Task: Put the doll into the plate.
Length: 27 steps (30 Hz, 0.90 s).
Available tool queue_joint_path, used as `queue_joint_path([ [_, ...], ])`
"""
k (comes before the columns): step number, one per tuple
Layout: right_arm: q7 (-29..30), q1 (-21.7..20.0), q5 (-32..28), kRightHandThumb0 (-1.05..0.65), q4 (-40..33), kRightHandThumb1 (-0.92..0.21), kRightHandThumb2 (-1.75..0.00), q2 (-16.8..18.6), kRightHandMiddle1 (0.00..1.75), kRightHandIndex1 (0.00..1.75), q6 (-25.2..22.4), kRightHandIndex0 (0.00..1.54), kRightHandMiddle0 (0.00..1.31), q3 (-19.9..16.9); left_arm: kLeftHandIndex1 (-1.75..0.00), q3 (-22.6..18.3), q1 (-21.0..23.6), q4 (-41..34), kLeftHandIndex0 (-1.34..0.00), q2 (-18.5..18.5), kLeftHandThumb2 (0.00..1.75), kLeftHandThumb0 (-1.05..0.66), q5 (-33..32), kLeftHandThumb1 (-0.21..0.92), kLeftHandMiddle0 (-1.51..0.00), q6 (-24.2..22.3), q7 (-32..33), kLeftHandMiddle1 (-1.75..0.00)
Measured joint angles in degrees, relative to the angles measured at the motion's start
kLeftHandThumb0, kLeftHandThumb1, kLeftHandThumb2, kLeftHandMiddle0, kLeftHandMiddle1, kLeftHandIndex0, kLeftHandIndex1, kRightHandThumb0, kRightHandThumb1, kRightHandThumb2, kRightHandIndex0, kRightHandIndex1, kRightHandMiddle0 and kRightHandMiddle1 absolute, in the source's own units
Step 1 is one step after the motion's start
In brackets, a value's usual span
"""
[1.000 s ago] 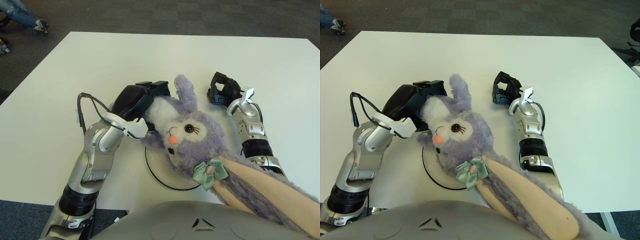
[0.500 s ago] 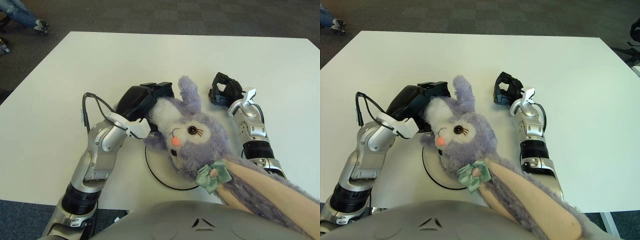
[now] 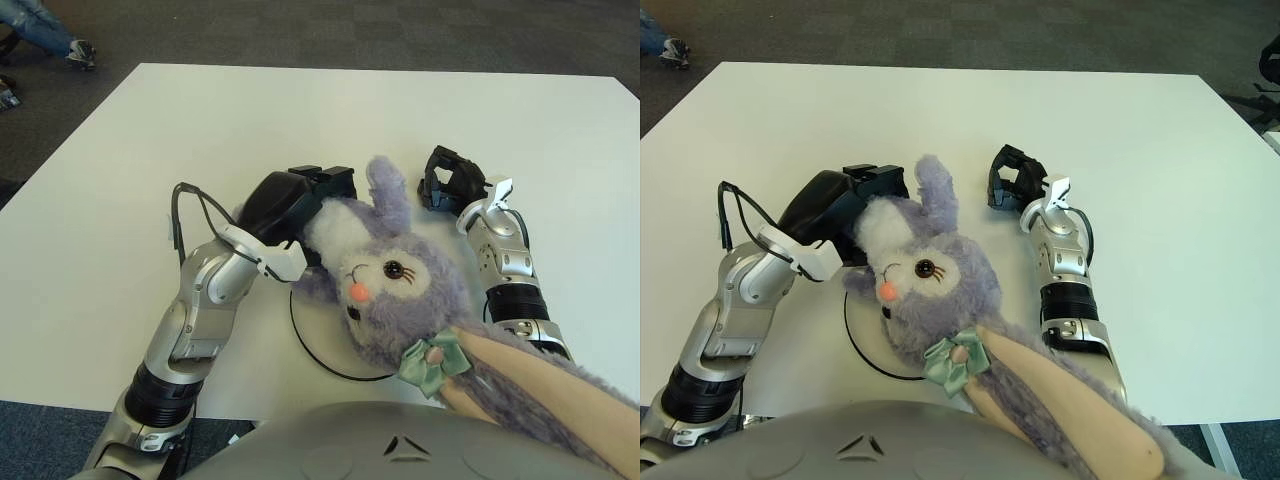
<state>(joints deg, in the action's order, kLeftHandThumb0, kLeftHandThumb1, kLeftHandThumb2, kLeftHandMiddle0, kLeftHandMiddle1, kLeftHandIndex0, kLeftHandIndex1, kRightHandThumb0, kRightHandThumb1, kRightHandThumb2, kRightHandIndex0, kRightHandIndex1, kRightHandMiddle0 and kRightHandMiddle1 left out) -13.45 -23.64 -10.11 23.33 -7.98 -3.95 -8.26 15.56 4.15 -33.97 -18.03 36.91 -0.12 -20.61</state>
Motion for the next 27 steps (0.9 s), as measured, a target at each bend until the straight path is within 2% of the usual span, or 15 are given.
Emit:
queue_joint_path([
  [6, 0.2, 0.0, 0.1, -0.51, 0.0, -0.25, -1.40, 0.0, 1.75, 1.75, 0.0, 1.28, 0.67, 0.1, -1.75, 0.9, 0.3, 0.1, -0.91, -0.5, 1.58, 0.56, 0.1, 0.10, -0.79, 0.8, -0.1, -1.75],
  [9, 0.2, 0.0, 0.1, -0.51, 0.0, -0.25, -1.40, 0.0, 1.75, 1.75, 0.0, 1.28, 0.67, 0.1, -1.73, 1.5, 0.6, 0.1, -0.74, -0.5, 1.67, 0.18, 0.3, 0.01, -0.85, 0.8, -0.2, -1.74],
  [12, 0.2, 0.0, 0.0, -0.51, 0.0, -0.25, -1.40, 0.0, 1.75, 1.75, 0.1, 1.28, 0.67, 0.2, -1.67, 1.9, 0.6, 0.1, -0.72, -0.6, 1.70, 0.06, 0.3, -0.04, -0.88, 1.0, -0.3, -1.74],
  [16, 0.2, 0.0, 0.0, -0.51, 0.0, -0.25, -1.40, 0.0, 1.75, 1.75, 0.2, 1.28, 0.67, 0.2, -1.63, 2.2, 0.7, 0.1, -0.64, -0.4, 1.59, 0.00, 0.0, 0.05, -0.83, 1.0, -0.8, -1.75],
  [26, -0.2, 0.0, 0.1, -0.51, 0.3, -0.25, -1.40, 0.0, 1.75, 1.75, 0.9, 1.29, 0.67, 0.3, -1.64, 2.6, 0.6, -0.8, -0.49, 0.0, 1.41, -0.02, -1.0, 0.22, -0.72, -0.7, -3.2, -1.75],
  [27, -0.1, 0.0, 0.1, -0.51, 0.3, -0.25, -1.40, 0.0, 1.75, 1.75, 0.9, 1.29, 0.67, 0.3, -1.68, 2.6, 0.6, -1.0, -0.47, 0.1, 1.36, -0.01, -1.1, 0.27, -0.63, -0.8, -3.3, -1.75],
])
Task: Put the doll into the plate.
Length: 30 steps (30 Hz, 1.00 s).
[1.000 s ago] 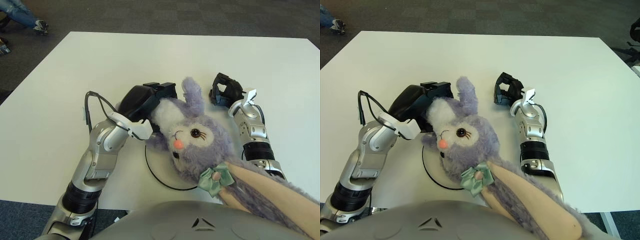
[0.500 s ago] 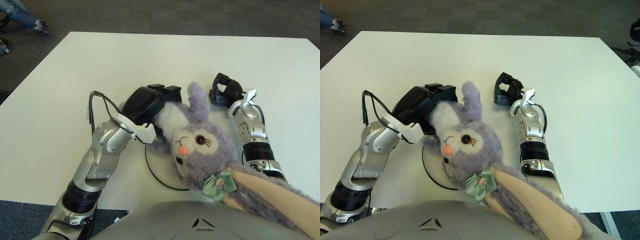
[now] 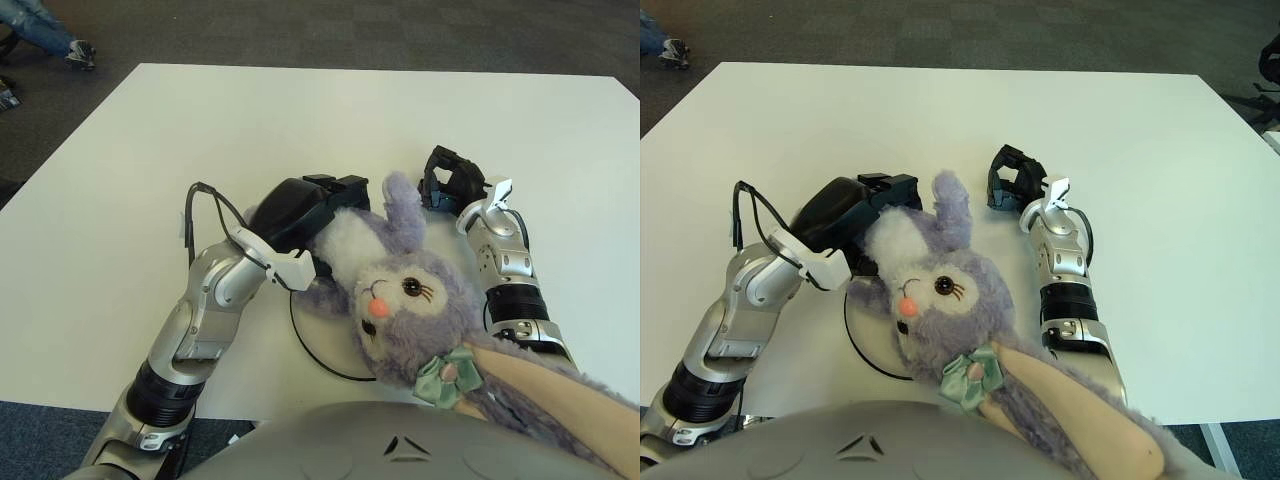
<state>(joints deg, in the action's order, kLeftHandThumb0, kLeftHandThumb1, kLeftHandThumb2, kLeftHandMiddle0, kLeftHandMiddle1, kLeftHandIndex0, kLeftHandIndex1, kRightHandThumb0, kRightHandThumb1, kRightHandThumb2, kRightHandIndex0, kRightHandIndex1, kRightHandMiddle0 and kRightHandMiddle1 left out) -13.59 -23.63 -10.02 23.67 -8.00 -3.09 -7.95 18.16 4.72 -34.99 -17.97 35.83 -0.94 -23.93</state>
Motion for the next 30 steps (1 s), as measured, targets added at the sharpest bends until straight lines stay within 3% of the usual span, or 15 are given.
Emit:
queue_joint_path([
  [3, 0.0, 0.0, 0.0, -0.51, 0.0, -0.24, -1.41, 0.0, 1.75, 1.75, 0.0, 1.30, 0.67, 0.0, -1.72, 0.0, -0.1, -0.4, -0.38, 0.1, 1.18, -0.01, -0.1, 0.44, -0.45, 0.0, -0.1, -1.75],
  [4, 0.1, 0.0, 0.0, -0.51, 0.1, -0.24, -1.41, 0.0, 1.75, 1.75, 0.1, 1.30, 0.67, 0.1, -1.68, 0.1, -0.2, -0.5, -0.25, 0.1, 1.18, 0.15, -0.2, 0.43, -0.47, 0.0, -0.1, -1.75],
  [5, 0.1, 0.0, 0.0, -0.51, 0.1, -0.24, -1.41, 0.0, 1.75, 1.75, 0.1, 1.30, 0.67, 0.1, -1.66, 0.1, -0.3, -0.5, -0.20, 0.1, 1.19, 0.21, -0.4, 0.42, -0.49, 0.0, -0.1, -1.75],
  [6, 0.1, 0.0, 0.0, -0.51, 0.1, -0.24, -1.41, 0.0, 1.75, 1.75, 0.2, 1.30, 0.67, 0.1, -1.57, 0.1, -0.4, -0.5, -0.13, 0.1, 1.05, -0.13, -0.6, 0.51, -0.46, 0.0, -0.1, -1.75],
  [8, 0.1, 0.0, 0.0, -0.51, 0.2, -0.24, -1.41, 0.0, 1.75, 1.75, 0.3, 1.30, 0.68, 0.1, -1.34, 0.1, -0.6, -0.5, -0.05, 0.1, 0.84, -0.52, -1.2, 0.66, -0.37, 0.0, -0.1, -1.75],
  [12, 0.0, -0.1, 0.0, -0.51, 0.5, -0.23, -1.42, 0.0, 1.75, 1.75, 0.5, 1.30, 0.68, 0.0, -1.07, 0.0, -0.9, -0.6, -0.01, 0.2, 0.63, -0.77, -2.7, 0.85, -0.27, 0.1, -0.1, -1.55],
  [19, -0.7, -0.7, -0.6, -0.52, 1.7, -0.22, -1.43, 0.0, 1.75, 1.75, 0.8, 1.29, 0.69, -0.6, -0.88, 0.0, -1.2, -1.5, 0.00, 0.2, 0.68, -0.89, -5.4, 0.92, -0.22, -0.3, -0.7, -1.24],
  [26, -1.2, -1.4, -1.8, -0.52, 2.7, -0.21, -1.45, 0.2, 1.75, 1.75, 0.8, 1.29, 0.70, -1.5, -0.77, -0.1, -1.3, -2.5, 0.00, 0.0, 0.75, -0.91, -7.0, 0.92, -0.20, -0.9, -1.4, -1.04],
  [30, -1.5, -1.7, -2.3, -0.53, 3.3, -0.20, -1.46, 0.3, 1.75, 1.75, 1.0, 1.29, 0.71, -1.7, -0.62, -0.3, -1.3, -3.0, 0.00, -0.5, 0.83, -0.91, -8.1, 0.92, -0.15, -1.2, -2.2, -0.90],
])
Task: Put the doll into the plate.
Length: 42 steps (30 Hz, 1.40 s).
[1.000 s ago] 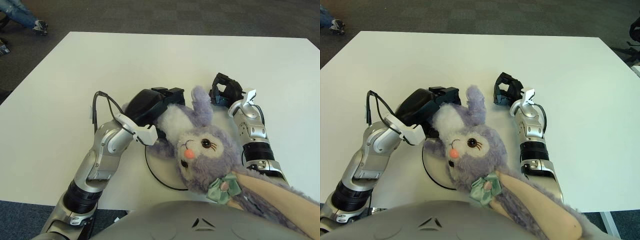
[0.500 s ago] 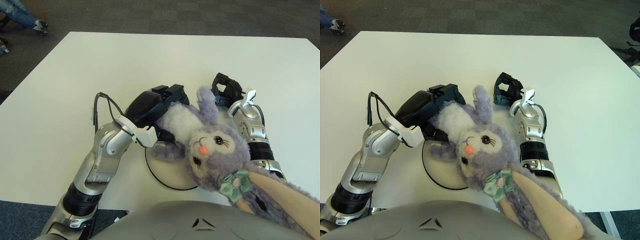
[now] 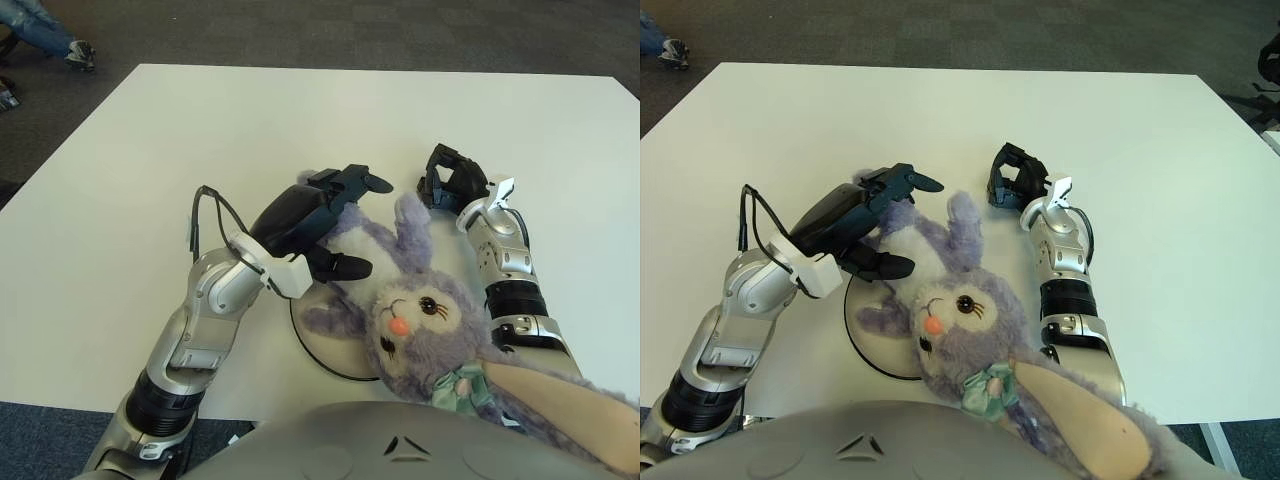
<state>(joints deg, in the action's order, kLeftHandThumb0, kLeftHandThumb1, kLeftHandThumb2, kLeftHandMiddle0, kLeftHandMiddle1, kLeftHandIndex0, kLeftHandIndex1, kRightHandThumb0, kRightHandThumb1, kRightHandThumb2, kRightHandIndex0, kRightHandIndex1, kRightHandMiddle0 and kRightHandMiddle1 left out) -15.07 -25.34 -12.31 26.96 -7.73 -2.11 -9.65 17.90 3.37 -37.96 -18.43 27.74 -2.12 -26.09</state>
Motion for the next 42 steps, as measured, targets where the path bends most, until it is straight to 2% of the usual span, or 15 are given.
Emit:
queue_joint_path([
  [5, -0.1, -0.4, -0.2, -0.53, 0.6, -0.19, -1.47, 0.0, 1.75, 1.75, 0.0, 1.29, 0.72, -0.1, -0.51, -0.1, -0.1, -0.4, 0.00, -0.9, 0.89, -0.91, -0.7, 0.92, -0.10, -0.9, -1.4, -0.81],
  [14, -0.1, -0.6, -0.2, -0.53, 1.0, -0.19, -1.47, 0.0, 1.75, 1.75, 0.2, 1.29, 0.72, -0.1, -0.49, -1.0, -0.8, -1.9, 0.00, -1.6, 0.94, -0.90, -1.4, 0.92, -0.09, -2.6, -2.2, -0.73],
  [28, -0.1, -0.6, -0.2, -0.53, 0.9, -0.20, -1.46, -0.1, 1.75, 1.75, 0.0, 1.29, 0.71, -0.1, -0.60, -1.5, -2.1, -2.6, 0.00, -1.4, 0.92, -0.90, -1.9, 0.92, -0.10, -1.0, -0.2, -0.68],
  [32, 0.0, -0.6, -0.2, -0.53, 1.0, -0.20, -1.46, -0.1, 1.75, 1.75, 0.0, 1.29, 0.71, 0.0, -0.73, -1.9, -2.5, -2.6, 0.00, -1.2, 0.89, -0.92, -3.1, 0.92, -0.11, -0.8, 0.1, -0.69],
  [34, 0.0, -0.6, -0.2, -0.53, 1.0, -0.20, -1.46, -0.1, 1.75, 1.75, 0.1, 1.29, 0.71, 0.0, -0.82, -2.4, -2.9, -2.5, 0.00, -0.9, 0.88, -0.93, -4.1, 0.92, -0.16, -0.8, 0.2, -0.81],
  [36, 0.1, -0.6, 0.0, -0.53, 1.0, -0.20, -1.46, -0.2, 1.75, 1.75, 0.2, 1.29, 0.71, 0.0, -0.99, -3.7, -2.9, -1.7, 0.00, -0.5, 0.87, -0.93, -5.6, 0.92, -0.22, 0.1, 0.9, -1.03],
  [37, 0.2, -0.6, 0.0, -0.53, 1.0, -0.20, -1.46, -0.2, 1.75, 1.75, 0.2, 1.29, 0.71, 0.1, -1.03, -4.9, -2.9, -0.8, 0.00, -0.3, 0.86, -0.93, -6.5, 0.92, -0.22, 1.0, 1.7, -1.09],
  [40, 0.3, -0.6, 0.1, -0.53, 1.0, -0.21, -1.45, -0.1, 1.75, 1.75, 0.2, 1.29, 0.71, 0.1, -1.33, -8.8, -2.9, 1.8, -0.01, 0.6, 0.86, -0.93, -8.1, 0.92, -0.24, 3.8, 5.6, -1.38],
  [41, 0.4, -0.6, 0.1, -0.52, 0.9, -0.21, -1.45, -0.2, 1.75, 1.75, 0.2, 1.29, 0.71, 0.1, -1.37, -9.9, -2.9, 2.6, -0.02, 1.0, 0.87, -0.93, -8.1, 0.92, -0.24, 4.7, 7.5, -1.41],
  [42, 0.4, -0.6, 0.1, -0.52, 0.9, -0.21, -1.45, -0.2, 1.75, 1.75, 0.2, 1.29, 0.70, 0.1, -1.44, -10.7, -2.9, 3.2, -0.05, 1.6, 0.89, -0.93, -8.0, 0.92, -0.27, 5.5, 9.3, -1.52],
])
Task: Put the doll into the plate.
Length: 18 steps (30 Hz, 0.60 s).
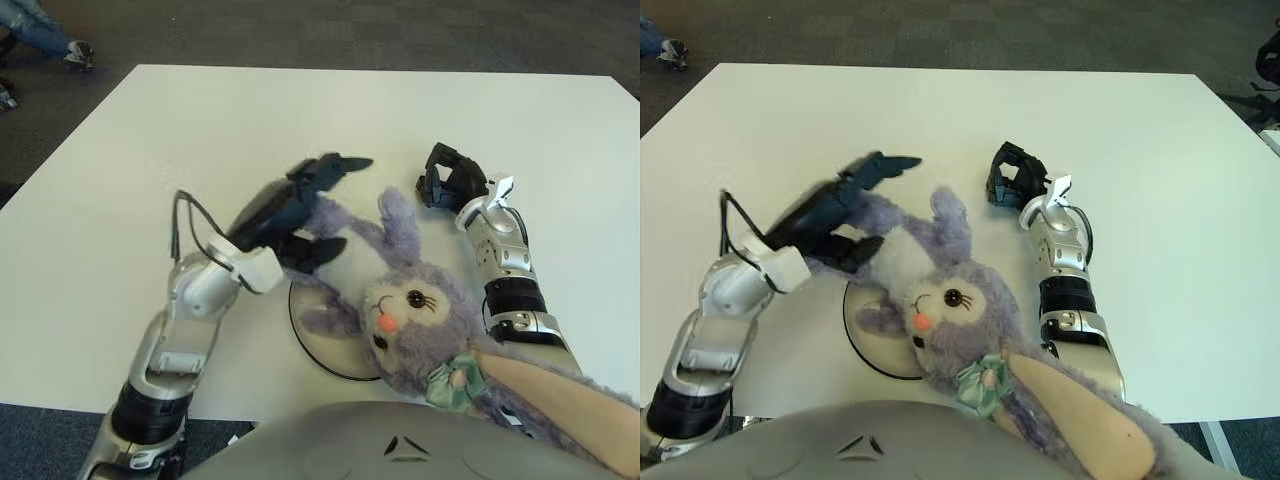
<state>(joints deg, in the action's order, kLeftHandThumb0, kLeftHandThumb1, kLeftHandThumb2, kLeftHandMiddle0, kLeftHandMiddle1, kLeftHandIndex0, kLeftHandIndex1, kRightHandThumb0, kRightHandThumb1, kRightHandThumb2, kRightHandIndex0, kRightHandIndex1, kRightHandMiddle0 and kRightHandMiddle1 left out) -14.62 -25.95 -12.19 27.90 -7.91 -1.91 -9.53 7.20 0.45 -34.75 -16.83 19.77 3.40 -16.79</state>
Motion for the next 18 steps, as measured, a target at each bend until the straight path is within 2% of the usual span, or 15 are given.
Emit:
queue_joint_path([
  [3, 0.2, 0.1, 0.1, -0.52, -0.2, -0.21, -1.45, -0.1, 1.75, 1.75, 0.0, 1.30, 0.70, 0.1, -1.55, -1.2, 0.1, 1.7, -0.12, 2.0, 0.93, -0.94, 2.1, 0.92, -0.34, 2.5, 5.8, -1.67],
  [6, 0.5, 0.3, 0.4, -0.52, -0.6, -0.21, -1.44, -0.1, 1.75, 1.75, 0.0, 1.30, 0.70, 0.2, -1.59, -1.6, 1.1, 3.7, -0.16, 3.8, 0.95, -0.94, 4.5, 0.92, -0.44, 3.7, 9.8, -1.72],
  [12, 0.7, 0.5, 0.9, -0.52, -1.1, -0.22, -1.43, -0.1, 1.75, 1.75, 0.0, 1.30, 0.69, 0.9, -1.62, -3.0, 6.2, 7.7, -0.16, 4.9, 0.95, -0.92, 6.5, 0.92, -0.56, 1.3, 12.7, -1.74],
  [18, 1.1, 0.9, 1.0, -0.52, -1.8, -0.23, -1.43, -0.1, 1.75, 1.75, 0.0, 1.30, 0.69, 1.0, -1.64, -4.1, 7.3, 7.7, -0.13, 5.7, 0.92, -0.87, 7.4, 0.92, -0.70, -1.8, 13.4, -1.75],
])
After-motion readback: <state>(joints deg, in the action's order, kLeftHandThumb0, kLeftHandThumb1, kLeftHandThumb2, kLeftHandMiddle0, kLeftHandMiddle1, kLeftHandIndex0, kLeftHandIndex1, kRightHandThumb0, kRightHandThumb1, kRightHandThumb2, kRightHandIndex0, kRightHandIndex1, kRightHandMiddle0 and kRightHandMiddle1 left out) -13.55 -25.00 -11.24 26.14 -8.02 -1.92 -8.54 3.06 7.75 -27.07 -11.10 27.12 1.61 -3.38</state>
